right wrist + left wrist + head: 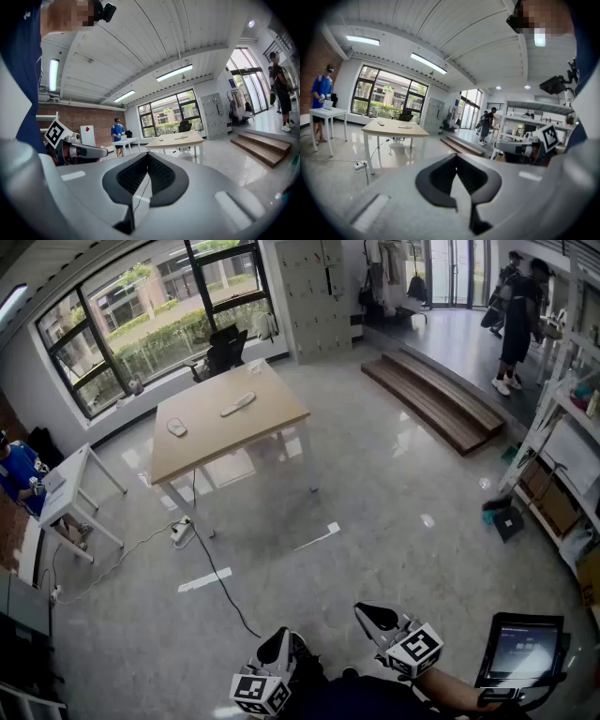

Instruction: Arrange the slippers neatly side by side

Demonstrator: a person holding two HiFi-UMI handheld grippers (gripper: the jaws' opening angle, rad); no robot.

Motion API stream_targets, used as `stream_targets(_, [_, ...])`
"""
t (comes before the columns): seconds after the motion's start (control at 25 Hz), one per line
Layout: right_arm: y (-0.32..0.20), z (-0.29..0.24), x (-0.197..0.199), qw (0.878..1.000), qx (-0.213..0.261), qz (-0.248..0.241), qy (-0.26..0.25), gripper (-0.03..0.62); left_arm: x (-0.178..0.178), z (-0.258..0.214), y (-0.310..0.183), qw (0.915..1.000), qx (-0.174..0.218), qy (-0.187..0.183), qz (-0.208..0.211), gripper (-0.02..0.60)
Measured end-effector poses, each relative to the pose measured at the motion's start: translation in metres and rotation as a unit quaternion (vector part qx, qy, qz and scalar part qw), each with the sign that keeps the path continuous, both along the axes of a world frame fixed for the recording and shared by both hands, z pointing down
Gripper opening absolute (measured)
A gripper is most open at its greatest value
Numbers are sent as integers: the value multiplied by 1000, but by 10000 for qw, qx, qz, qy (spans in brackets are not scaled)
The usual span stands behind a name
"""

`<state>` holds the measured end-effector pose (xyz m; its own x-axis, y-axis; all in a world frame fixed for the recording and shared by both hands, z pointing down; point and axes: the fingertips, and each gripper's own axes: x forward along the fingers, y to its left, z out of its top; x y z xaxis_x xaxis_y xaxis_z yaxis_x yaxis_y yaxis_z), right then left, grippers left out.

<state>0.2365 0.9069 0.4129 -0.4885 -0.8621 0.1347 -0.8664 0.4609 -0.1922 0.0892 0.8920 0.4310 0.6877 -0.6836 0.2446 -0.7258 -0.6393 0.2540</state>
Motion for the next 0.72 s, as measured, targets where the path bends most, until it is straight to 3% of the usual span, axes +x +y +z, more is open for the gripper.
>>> stream_targets(0.12, [-10,-3,-11,9994,68,-18,337,5,-9,-5,-11,10000,6,25,-30,3])
stream_targets(0.72, [-155,-3,-63,9981,-36,379,478,5,-61,1,-154,9995,-96,222,186,3])
